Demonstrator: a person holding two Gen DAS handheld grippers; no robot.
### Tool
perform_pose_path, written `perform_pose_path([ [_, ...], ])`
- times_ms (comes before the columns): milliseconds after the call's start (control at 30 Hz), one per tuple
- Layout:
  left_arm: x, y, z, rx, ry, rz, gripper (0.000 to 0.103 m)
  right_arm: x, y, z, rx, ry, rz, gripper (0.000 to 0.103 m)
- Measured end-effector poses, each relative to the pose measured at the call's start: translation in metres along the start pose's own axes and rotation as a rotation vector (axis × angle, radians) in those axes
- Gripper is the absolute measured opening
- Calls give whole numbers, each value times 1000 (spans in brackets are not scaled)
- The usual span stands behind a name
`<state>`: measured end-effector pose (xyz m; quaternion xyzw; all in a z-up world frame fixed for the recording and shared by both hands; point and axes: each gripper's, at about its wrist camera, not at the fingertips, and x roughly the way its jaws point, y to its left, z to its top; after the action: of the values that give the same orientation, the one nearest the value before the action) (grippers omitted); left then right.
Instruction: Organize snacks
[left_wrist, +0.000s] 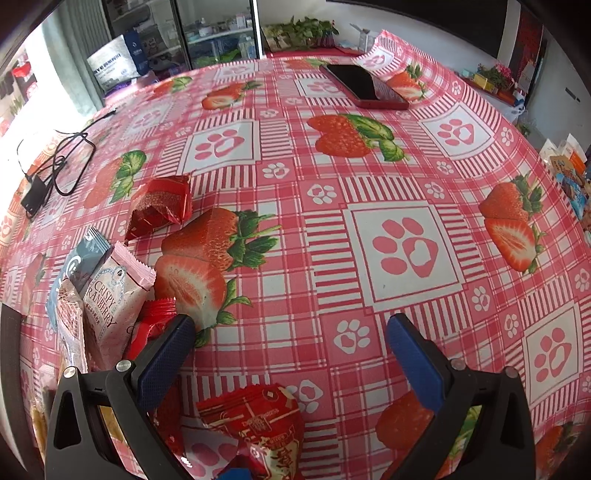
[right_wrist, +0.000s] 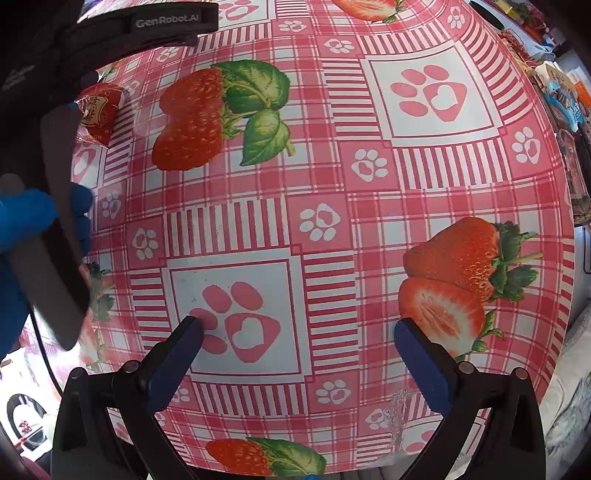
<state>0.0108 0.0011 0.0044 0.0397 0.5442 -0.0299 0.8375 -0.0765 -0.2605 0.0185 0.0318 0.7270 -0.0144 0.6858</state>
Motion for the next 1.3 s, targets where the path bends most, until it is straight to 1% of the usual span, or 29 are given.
perform_pose_path([
  [33,0,1,3,-1,26,-9,103,1,0,2,0,9,0,103],
  [67,-4,3,9,-11,8,-29,103,1,0,4,1,14,1,103],
  [133,1,1,15,8,67,-27,103,2,-1,7,1,21,1,103],
  [167,7,1,16,18,117,-14,103,2,-1,7,1,22,1,103],
  [200,13,1,17,15,168,-35,103,2,-1,8,1,22,1,103],
  [233,16,2,18,17,199,-54,103,2,0,9,1,20,1,103],
  [267,18,2,18,33,215,-53,103,2,0,10,1,18,1,103],
  [300,18,2,19,56,218,-29,103,2,0,12,1,14,1,103],
  [333,18,2,18,68,217,-27,103,2,0,13,1,10,1,103],
  [367,19,2,19,93,218,17,103,2,-1,11,0,7,1,103],
  [433,19,2,19,100,195,16,103,2,-1,7,0,2,1,103],
  [567,21,1,22,87,195,-13,103,1,-1,5,1,3,1,103],
  [667,17,2,17,67,188,-60,103,1,-1,6,1,2,1,103],
  [800,18,4,18,63,182,-62,103,2,-1,7,2,1,1,103],
  [867,21,5,20,66,197,-56,103,1,0,4,2,0,1,103],
  [967,24,5,28,109,254,-49,103,0,1,2,3,-8,1,103],
  [1000,22,7,28,117,266,-56,103,0,1,2,2,-12,2,103],
  [1067,14,17,30,115,270,-67,103,-1,1,1,1,-15,2,103],
  [1167,-11,42,27,110,237,-70,103,-1,1,1,0,-15,2,103],
  [1300,-38,92,12,102,225,-22,103,-1,0,1,2,-9,1,103],
])
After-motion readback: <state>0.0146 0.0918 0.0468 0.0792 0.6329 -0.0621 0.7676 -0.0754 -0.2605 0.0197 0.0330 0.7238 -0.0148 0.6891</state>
